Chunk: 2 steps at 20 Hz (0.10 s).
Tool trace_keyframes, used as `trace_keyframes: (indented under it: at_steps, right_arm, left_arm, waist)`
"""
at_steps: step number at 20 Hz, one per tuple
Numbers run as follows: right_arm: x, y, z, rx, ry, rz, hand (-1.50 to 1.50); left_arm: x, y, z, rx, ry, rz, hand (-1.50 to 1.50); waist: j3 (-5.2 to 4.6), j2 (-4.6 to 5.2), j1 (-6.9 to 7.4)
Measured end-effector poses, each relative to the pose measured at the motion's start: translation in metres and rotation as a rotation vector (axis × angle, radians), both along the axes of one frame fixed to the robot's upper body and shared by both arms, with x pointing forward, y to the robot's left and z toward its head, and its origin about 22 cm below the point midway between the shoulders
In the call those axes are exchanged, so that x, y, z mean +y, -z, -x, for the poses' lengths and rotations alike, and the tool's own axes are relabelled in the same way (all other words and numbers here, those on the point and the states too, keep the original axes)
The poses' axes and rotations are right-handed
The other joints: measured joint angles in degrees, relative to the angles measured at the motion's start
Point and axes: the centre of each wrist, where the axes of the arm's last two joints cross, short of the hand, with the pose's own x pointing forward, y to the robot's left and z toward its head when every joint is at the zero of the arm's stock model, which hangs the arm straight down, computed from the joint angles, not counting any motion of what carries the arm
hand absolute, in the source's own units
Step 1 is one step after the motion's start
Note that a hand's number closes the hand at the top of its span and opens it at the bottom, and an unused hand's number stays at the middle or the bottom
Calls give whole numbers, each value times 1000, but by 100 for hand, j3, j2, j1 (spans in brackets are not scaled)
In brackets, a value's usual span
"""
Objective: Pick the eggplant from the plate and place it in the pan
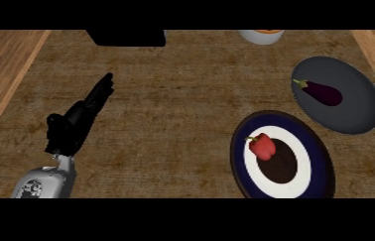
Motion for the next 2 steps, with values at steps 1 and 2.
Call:
trace_keyframes:
  at_steps: [1,2]
  right_arm:
    - [1,2,2,-2,1,1,-150]
    - [1,7,8,3,6,3,-150]
  left_arm:
    - [-2,2,1,4,1,0,0]
    - [-2,3,2,7,-2,3,0]
  waist:
    - [-1,-5,-5]
    - [-3,-9,-13]
